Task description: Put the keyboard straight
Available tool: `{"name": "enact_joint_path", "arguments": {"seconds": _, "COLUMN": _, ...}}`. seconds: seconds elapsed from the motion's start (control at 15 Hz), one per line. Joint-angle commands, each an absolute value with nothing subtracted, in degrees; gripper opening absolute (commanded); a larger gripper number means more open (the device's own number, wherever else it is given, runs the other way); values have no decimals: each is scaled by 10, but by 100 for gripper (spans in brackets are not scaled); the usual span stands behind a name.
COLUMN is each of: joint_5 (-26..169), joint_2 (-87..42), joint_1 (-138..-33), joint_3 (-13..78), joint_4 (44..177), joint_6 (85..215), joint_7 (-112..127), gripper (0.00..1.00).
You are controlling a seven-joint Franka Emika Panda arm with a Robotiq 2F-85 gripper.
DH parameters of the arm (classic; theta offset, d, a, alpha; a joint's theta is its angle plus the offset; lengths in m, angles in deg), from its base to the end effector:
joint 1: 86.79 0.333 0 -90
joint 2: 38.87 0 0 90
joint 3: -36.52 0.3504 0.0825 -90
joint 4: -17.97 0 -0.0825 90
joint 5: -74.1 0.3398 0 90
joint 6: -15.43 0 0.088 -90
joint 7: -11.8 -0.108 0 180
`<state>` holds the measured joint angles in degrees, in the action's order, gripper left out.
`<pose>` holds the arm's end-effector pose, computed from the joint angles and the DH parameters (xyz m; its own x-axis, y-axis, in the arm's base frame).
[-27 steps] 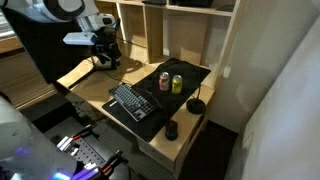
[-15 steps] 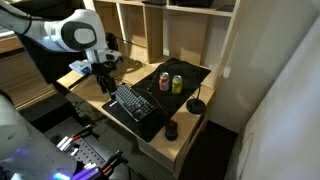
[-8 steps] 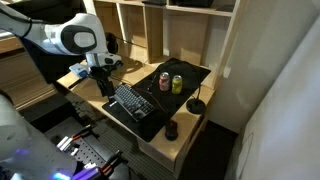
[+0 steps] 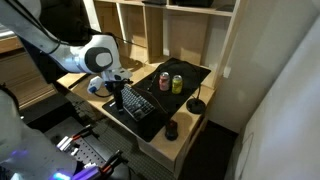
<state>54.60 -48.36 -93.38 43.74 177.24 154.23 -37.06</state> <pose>0.3320 0.0011 0.3171 0.8436 -0.5370 -0.0029 -0.5136 -0.8083 0.2877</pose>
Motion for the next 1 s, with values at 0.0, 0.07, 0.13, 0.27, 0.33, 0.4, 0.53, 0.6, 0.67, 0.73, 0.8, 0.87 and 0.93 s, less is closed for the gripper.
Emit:
{"name": "enact_joint_path", "arguments": {"seconds": 0.0, "joint_5": 421, "joint_2": -402, "joint_1": -965, "joint_3": 417, "joint_4": 1772, "joint_6": 1561, "joint_7": -521, "gripper": 100}}
{"name": "enact_joint_path", "arguments": {"seconds": 0.07, "joint_5": 463, "joint_2": -440, "joint_1": -935, "joint_3": 409, "joint_4": 1772, "joint_6": 1555, "joint_7": -467, "gripper": 100}}
{"name": "enact_joint_path", "arguments": {"seconds": 0.13, "joint_5": 441, "joint_2": -420, "joint_1": -936, "joint_3": 400, "joint_4": 1772, "joint_6": 1555, "joint_7": -497, "gripper": 100}}
{"name": "enact_joint_path", "arguments": {"seconds": 0.27, "joint_5": 431, "joint_2": -401, "joint_1": -935, "joint_3": 392, "joint_4": 1771, "joint_6": 1555, "joint_7": -514, "gripper": 100}}
{"name": "enact_joint_path", "arguments": {"seconds": 0.33, "joint_5": 432, "joint_2": -400, "joint_1": -934, "joint_3": 392, "joint_4": 1771, "joint_6": 1555, "joint_7": -516, "gripper": 100}}
{"name": "enact_joint_path", "arguments": {"seconds": 0.4, "joint_5": 432, "joint_2": -400, "joint_1": -935, "joint_3": 392, "joint_4": 1770, "joint_6": 1555, "joint_7": -516, "gripper": 100}}
{"name": "enact_joint_path", "arguments": {"seconds": 0.53, "joint_5": 427, "joint_2": -347, "joint_1": -940, "joint_3": 373, "joint_4": 1759, "joint_6": 1575, "joint_7": -546, "gripper": 100}}
{"name": "enact_joint_path", "arguments": {"seconds": 0.6, "joint_5": 419, "joint_2": -333, "joint_1": -940, "joint_3": 362, "joint_4": 1755, "joint_6": 1579, "joint_7": -569, "gripper": 100}}
{"name": "enact_joint_path", "arguments": {"seconds": 0.67, "joint_5": 414, "joint_2": -314, "joint_1": -941, "joint_3": 348, "joint_4": 1750, "joint_6": 1589, "joint_7": -590, "gripper": 100}}
{"name": "enact_joint_path", "arguments": {"seconds": 0.73, "joint_5": 407, "joint_2": -298, "joint_1": -939, "joint_3": 335, "joint_4": 1746, "joint_6": 1601, "joint_7": -612, "gripper": 100}}
{"name": "enact_joint_path", "arguments": {"seconds": 0.8, "joint_5": 415, "joint_2": -284, "joint_1": -933, "joint_3": 324, "joint_4": 1745, "joint_6": 1620, "joint_7": -626, "gripper": 100}}
{"name": "enact_joint_path", "arguments": {"seconds": 0.87, "joint_5": 442, "joint_2": -272, "joint_1": -930, "joint_3": 317, "joint_4": 1749, "joint_6": 1643, "joint_7": -621, "gripper": 100}}
{"name": "enact_joint_path", "arguments": {"seconds": 0.93, "joint_5": 457, "joint_2": -260, "joint_1": -929, "joint_3": 307, "joint_4": 1752, "joint_6": 1679, "joint_7": -616, "gripper": 100}}
